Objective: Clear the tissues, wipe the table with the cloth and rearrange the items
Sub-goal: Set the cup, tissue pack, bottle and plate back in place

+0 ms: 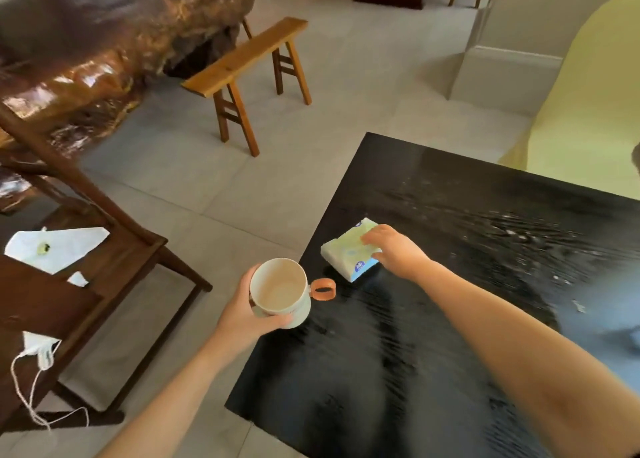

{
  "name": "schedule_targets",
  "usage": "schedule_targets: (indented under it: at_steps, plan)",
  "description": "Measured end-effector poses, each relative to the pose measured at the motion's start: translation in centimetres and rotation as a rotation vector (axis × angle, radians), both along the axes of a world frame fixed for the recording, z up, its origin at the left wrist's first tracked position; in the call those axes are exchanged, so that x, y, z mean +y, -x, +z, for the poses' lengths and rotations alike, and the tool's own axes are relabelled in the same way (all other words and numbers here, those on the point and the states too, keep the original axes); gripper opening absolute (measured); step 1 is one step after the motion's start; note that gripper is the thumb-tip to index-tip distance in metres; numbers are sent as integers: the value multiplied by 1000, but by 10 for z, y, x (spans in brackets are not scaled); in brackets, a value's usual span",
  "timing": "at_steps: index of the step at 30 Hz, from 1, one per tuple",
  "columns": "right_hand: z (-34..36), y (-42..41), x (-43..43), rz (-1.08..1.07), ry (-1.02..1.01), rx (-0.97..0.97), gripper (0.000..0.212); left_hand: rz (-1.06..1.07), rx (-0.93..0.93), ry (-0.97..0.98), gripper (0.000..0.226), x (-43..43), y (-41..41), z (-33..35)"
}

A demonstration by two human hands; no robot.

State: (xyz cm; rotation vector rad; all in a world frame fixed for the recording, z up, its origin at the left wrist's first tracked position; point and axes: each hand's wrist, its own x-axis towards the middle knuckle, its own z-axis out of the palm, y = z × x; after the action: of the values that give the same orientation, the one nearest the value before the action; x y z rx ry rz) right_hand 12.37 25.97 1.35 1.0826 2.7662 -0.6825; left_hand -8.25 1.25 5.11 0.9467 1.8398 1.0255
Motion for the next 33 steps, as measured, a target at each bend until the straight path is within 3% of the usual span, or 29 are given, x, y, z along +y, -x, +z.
schedule_targets:
  at_steps: [6, 10, 16, 19, 22, 25, 28, 33]
  plan:
    - [-19, 20, 19, 180, -27, -36, 53, -77, -19, 30, 92, 15, 22, -6]
    - [-38, 23, 33, 374, -300, -15, 45, -169, -37, 54, 95, 24, 26, -13]
    - [-31, 23, 27, 326, -233, -156, 54, -298, -14, 45, 92, 47, 18, -15]
    - [-5, 7, 17, 147, -71, -38, 70, -351, -25, 15, 91, 64, 10, -9]
    - [36, -21, -1, -108, 217, 181, 46, -396, -45, -12, 89, 87, -3, -2]
    - [64, -51, -31, -166, 431, 213, 27, -473, -47, -35, 88, 113, -20, -1]
    - [60, -68, -46, -256, 466, 251, 32, -535, -45, -38, 85, 135, -39, 0]
    - [53, -90, -48, -455, 377, 321, 19, -613, -61, -3, 96, 165, -65, -2]
